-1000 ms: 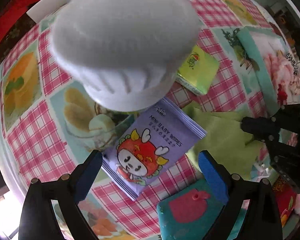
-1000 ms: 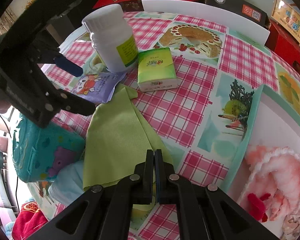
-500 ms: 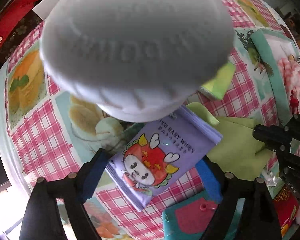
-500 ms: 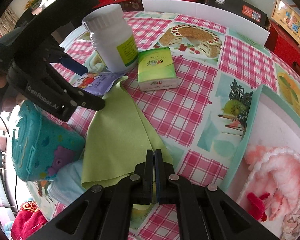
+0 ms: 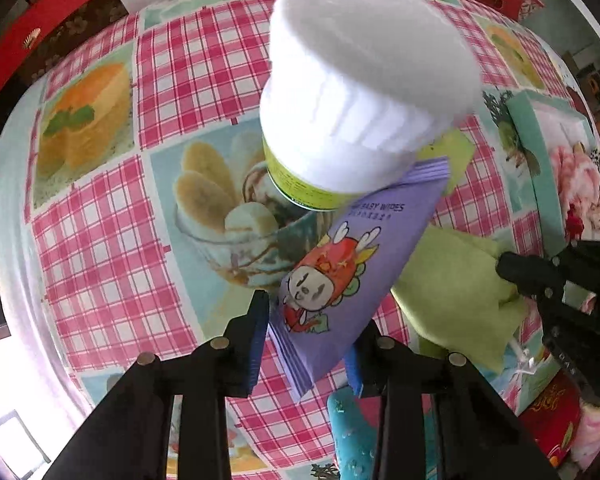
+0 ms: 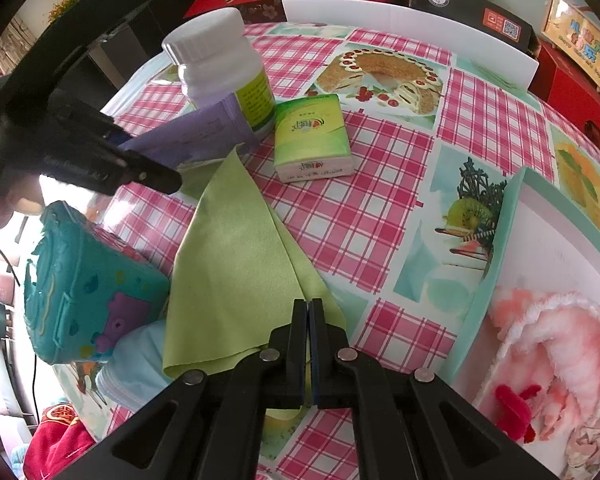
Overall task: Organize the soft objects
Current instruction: 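Grasp the purple baby-wipes packet with the left gripper while the right holds the green cloth, then lift the purple packet with the left gripper while the right lifts the green cloth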
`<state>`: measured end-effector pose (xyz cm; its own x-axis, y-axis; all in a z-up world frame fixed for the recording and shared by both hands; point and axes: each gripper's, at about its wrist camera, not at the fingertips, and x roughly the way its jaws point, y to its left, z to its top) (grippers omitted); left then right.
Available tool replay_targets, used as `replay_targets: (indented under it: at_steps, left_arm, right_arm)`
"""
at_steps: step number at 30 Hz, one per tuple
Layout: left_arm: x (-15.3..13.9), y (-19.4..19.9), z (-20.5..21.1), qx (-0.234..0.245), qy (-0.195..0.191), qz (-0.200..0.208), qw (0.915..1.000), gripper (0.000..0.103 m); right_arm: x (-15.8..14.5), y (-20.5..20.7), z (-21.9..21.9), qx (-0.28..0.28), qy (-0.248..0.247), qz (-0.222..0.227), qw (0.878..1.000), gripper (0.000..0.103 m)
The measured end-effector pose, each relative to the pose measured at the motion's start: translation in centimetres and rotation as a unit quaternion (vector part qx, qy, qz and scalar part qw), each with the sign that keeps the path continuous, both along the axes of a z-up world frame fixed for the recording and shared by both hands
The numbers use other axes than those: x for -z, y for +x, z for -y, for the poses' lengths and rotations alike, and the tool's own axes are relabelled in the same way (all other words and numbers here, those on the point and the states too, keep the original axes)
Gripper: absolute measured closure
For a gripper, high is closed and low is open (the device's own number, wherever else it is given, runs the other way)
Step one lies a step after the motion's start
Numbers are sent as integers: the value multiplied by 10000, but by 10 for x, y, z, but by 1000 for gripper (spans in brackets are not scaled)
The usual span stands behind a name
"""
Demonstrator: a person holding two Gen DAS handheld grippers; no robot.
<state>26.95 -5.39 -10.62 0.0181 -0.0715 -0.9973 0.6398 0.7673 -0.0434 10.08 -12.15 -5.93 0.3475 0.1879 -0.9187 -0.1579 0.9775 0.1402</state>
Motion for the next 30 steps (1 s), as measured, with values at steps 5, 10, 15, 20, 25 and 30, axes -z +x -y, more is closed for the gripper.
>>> replay_targets:
  at_steps: [5, 10, 15, 20, 25, 30]
  left_arm:
    - [-15, -13, 2, 108, 60, 403, 9991, 67]
    - [-42, 8, 13, 150, -62, 562, 9983, 67]
    - [-44, 5, 20, 95, -84, 525, 9985, 82]
    - [-54, -2, 3, -180, -452, 444, 9978, 85]
    - [-64, -19, -17, -248, -668, 453, 9964, 86]
    - [-78, -33, -42, -464, -845, 460, 9943, 86]
  right_arm:
    - [0, -1, -1, -16, -29, 11, 10000, 101]
    - [1, -1, 0, -6, 13, -3, 10000, 101]
    - [0, 0, 0, 22, 2, 31, 10000, 101]
    - [-3, 1, 2, 88, 121, 102, 9998, 103]
    - [-11, -1, 10, 148, 410, 192, 9989, 103]
    - [-12, -2, 12, 163, 509, 197, 9984, 103]
